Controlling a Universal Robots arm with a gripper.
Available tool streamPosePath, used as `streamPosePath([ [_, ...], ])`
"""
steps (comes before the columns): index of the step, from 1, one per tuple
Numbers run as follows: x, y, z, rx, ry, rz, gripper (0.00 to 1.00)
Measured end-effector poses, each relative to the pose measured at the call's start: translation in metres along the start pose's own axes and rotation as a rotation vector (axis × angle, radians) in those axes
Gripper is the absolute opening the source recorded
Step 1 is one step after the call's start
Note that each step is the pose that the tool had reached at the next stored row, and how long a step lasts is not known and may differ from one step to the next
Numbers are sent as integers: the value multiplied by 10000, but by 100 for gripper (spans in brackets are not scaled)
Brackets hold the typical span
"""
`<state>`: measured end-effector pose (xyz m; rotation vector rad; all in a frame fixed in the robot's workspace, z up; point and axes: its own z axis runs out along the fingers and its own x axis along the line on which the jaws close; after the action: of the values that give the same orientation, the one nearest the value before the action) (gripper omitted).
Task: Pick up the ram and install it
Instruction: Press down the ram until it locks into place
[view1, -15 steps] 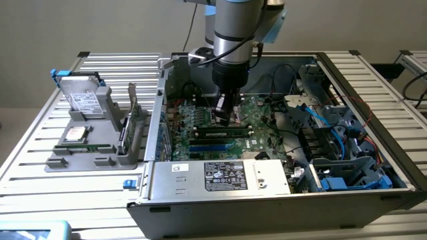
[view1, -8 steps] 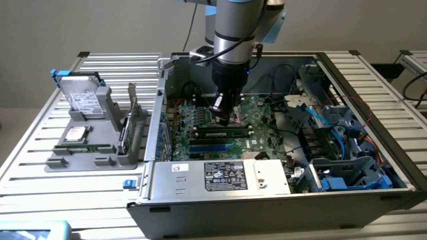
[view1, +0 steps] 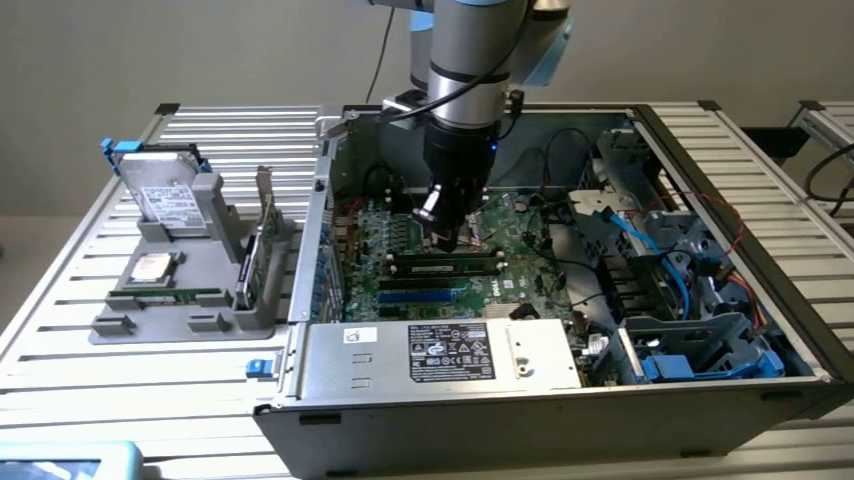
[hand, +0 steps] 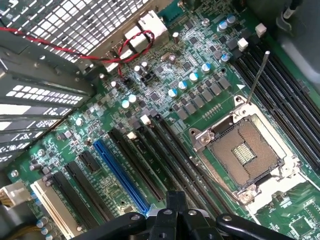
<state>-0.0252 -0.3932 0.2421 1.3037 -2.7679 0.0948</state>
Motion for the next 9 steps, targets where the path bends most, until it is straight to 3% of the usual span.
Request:
streamPosePath([
  [9,0,0,0,-125,27,1252,11],
])
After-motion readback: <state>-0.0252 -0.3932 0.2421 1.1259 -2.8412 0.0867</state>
